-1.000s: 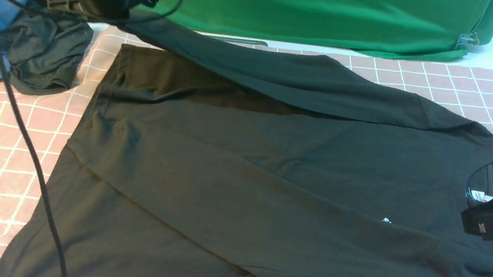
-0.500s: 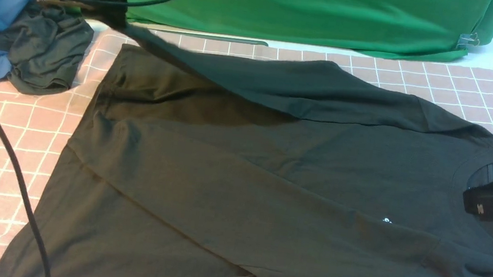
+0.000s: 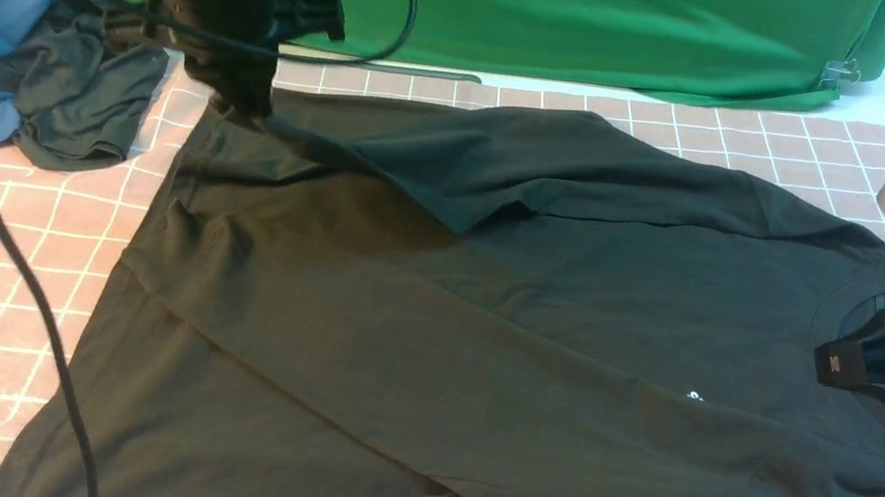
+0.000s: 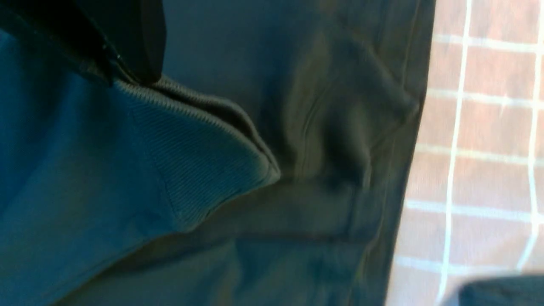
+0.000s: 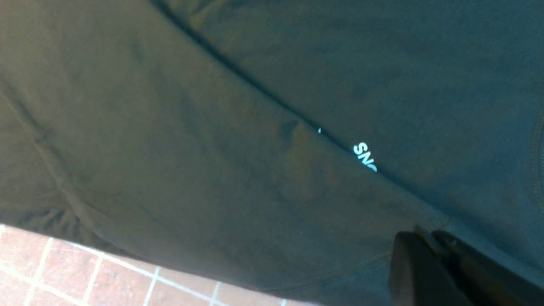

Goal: Fold a long-sleeved shirt over a pink coffee tablecloth.
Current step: 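Fold the left side of the dark shirt inward over its body with the left gripper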

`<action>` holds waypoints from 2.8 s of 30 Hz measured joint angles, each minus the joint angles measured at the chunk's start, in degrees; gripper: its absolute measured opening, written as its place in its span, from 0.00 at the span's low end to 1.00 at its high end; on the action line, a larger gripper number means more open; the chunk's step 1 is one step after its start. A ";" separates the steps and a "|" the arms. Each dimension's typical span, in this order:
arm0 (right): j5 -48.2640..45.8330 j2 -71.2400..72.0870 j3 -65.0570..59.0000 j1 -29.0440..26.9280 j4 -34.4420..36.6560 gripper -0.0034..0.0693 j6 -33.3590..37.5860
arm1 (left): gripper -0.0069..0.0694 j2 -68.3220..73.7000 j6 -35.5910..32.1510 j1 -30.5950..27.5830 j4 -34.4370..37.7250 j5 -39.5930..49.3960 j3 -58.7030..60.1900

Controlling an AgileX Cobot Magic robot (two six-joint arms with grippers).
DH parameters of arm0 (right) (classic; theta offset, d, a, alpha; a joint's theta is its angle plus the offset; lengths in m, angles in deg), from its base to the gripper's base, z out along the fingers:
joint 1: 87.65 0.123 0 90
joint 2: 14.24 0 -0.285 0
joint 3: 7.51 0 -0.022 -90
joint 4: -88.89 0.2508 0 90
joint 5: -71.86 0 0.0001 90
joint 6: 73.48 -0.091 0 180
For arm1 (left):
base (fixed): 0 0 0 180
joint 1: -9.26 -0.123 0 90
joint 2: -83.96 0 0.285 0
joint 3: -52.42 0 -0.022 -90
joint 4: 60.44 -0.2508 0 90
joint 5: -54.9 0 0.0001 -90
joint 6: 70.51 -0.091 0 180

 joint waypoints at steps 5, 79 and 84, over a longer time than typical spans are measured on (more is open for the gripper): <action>1.26 -0.86 0.00 0.00 -0.17 0.15 0.00 | 0.15 -3.89 0.82 0.34 -0.54 0.27 9.20; 10.91 -53.55 43.73 -10.82 -0.44 0.12 -2.97 | 0.15 -8.82 1.88 0.47 -7.30 -3.10 16.13; 3.86 -53.50 47.93 -13.18 -0.17 0.12 -2.09 | 0.15 -9.92 1.95 0.47 -7.48 -1.38 16.13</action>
